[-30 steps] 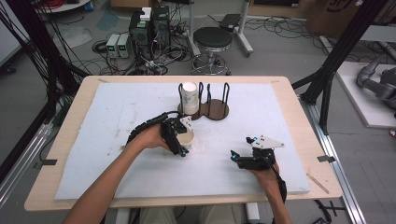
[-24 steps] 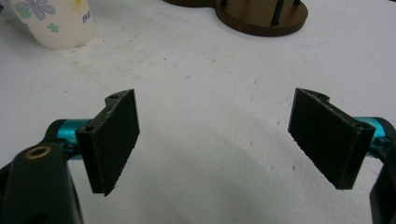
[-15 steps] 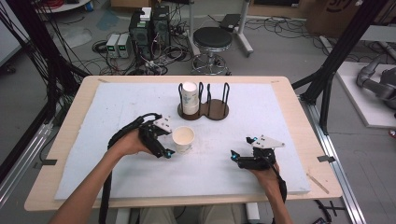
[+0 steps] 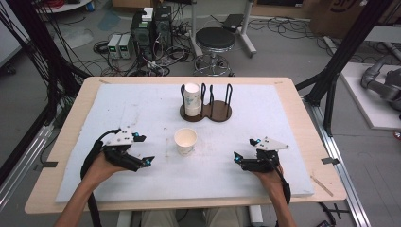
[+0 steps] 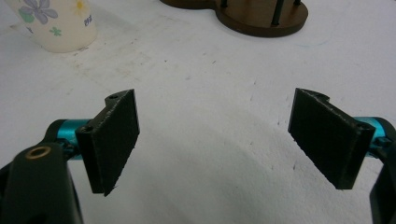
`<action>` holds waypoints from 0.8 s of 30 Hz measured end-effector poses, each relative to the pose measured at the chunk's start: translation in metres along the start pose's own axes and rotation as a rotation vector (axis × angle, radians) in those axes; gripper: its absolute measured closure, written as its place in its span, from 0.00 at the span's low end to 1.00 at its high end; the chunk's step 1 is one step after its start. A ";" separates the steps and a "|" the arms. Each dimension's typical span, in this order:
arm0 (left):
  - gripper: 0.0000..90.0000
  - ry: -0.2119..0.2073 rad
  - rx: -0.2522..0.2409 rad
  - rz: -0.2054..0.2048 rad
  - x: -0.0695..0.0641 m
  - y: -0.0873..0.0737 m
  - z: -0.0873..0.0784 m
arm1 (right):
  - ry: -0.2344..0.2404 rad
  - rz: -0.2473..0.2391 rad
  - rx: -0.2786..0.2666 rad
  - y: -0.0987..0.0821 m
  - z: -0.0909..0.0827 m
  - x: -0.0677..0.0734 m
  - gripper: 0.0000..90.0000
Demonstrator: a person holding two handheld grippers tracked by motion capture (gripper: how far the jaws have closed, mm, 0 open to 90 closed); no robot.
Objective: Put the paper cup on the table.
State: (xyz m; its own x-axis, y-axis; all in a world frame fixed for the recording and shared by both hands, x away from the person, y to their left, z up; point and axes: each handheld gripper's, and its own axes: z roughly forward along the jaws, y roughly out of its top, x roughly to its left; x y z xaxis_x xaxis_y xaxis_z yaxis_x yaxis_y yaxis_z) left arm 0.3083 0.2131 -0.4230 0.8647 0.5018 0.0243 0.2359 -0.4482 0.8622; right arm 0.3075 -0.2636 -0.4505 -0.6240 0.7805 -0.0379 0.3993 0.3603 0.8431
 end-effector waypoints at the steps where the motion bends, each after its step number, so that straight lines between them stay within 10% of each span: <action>1: 0.19 0.016 -0.024 -0.011 -0.001 -0.004 -0.002 | -0.001 -0.001 -0.002 0.000 0.000 0.000 0.19; 10: 0.18 0.176 -0.219 -0.101 -0.005 -0.035 -0.014 | 0.006 0.002 -0.013 -0.001 -0.001 -0.001 0.19; 24: 0.18 0.261 -0.305 -0.141 -0.003 -0.057 -0.015 | 0.008 0.007 -0.030 -0.002 -0.003 -0.001 0.19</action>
State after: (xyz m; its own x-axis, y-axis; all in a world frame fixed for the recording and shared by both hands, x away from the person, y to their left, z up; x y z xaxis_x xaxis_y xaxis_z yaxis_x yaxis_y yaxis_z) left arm 0.2853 0.2484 -0.4645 0.6826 0.7307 -0.0114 0.1684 -0.1420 0.9754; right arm 0.3055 -0.2663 -0.4505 -0.6269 0.7786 -0.0278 0.3836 0.3396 0.8588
